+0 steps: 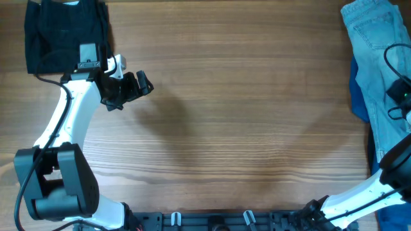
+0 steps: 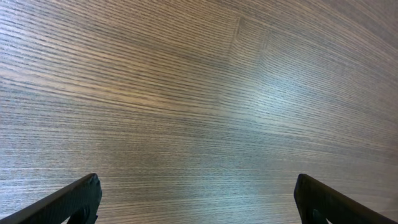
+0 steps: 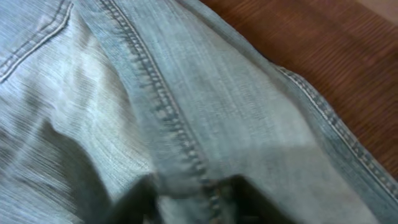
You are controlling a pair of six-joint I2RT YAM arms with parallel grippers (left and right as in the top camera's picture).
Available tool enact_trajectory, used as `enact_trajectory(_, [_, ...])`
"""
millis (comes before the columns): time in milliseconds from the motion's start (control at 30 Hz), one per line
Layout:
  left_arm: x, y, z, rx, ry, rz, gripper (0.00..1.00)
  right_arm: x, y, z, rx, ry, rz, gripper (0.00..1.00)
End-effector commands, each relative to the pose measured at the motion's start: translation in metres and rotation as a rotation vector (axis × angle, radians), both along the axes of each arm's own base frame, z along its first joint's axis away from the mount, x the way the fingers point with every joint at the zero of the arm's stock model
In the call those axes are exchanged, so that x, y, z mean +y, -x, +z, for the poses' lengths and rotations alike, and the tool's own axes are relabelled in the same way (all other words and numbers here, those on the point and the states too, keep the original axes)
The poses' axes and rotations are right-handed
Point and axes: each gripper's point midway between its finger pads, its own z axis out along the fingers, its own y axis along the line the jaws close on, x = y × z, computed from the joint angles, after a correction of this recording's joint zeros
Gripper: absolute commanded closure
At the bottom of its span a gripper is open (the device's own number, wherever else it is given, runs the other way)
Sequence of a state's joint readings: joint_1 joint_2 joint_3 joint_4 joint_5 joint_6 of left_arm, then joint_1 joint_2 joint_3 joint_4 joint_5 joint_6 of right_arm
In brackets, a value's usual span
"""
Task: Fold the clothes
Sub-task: 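Reach the right gripper to the light-blue denim shorts and grasp them, then drag the denim shorts with the right gripper to the table center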
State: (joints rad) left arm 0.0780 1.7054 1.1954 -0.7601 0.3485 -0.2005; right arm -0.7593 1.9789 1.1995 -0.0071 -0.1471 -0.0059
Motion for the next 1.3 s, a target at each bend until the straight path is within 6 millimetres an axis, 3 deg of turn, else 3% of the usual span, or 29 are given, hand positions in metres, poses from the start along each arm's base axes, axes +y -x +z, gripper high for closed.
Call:
enact_trajectory(0, [-0.002,-0.007,0.005,-0.022,0.018,-0.009,0.0,0.008,-0.014,0.002,-0.01,-0.007,0.053,0.9])
enact_trajectory(67, [-0.002,-0.008,0.005,-0.027,0.019,-0.004,0.0,0.007,-0.017,0.011,-0.014,0.003,0.054,0.96])
enact_trajectory(233, [-0.01,-0.012,0.007,-0.042,0.024,-0.01,0.0,0.009,-0.031,0.053,-0.039,0.019,0.07,0.95])
enact_trajectory(300, [-0.014,-0.013,0.007,-0.048,0.023,-0.021,0.0,0.021,-0.042,0.071,-0.064,0.014,0.112,0.96])
enact_trajectory(433, [-0.019,-0.015,0.01,-0.064,0.037,-0.035,0.0,0.072,-0.073,0.113,-0.148,-0.024,0.248,0.96])
enact_trajectory(467, [-0.022,-0.017,0.012,-0.075,0.055,-0.041,0.0,0.097,-0.084,0.125,-0.154,-0.046,0.292,0.96])
enact_trajectory(500, [-0.024,-0.018,0.014,-0.083,0.067,-0.046,0.0,0.114,-0.091,0.13,-0.151,-0.06,0.33,0.96])
enact_trajectory(567, [-0.026,-0.019,0.015,-0.089,0.074,-0.049,0.0,0.167,-0.106,0.135,-0.134,-0.112,0.445,0.96])
enact_trajectory(667, [-0.024,-0.019,0.017,-0.092,0.074,-0.046,0.0,0.266,-0.117,0.127,-0.091,-0.203,0.643,0.96])
enact_trajectory(733, [-0.02,-0.019,0.019,-0.095,0.073,-0.034,0.0,0.37,-0.112,0.126,-0.066,-0.297,0.876,0.96])
enact_trajectory(867, [-0.008,-0.018,0.023,-0.1,0.071,-0.002,0.0,0.491,-0.077,0.118,0.03,-0.344,1.116,0.96])
enact_trajectory(967, [0.002,-0.018,0.022,-0.094,0.071,0.024,0.0,0.553,-0.043,0.112,0.094,-0.357,1.251,0.96])
enact_trajectory(1067, [0.012,-0.016,0.021,-0.084,0.071,0.051,0.0,0.6,-0.007,0.107,0.16,-0.366,1.365,0.96])
enact_trajectory(1267, [0.03,-0.015,0.021,-0.079,0.069,0.097,0.0,0.66,0.066,0.103,0.284,-0.449,1.554,0.96])
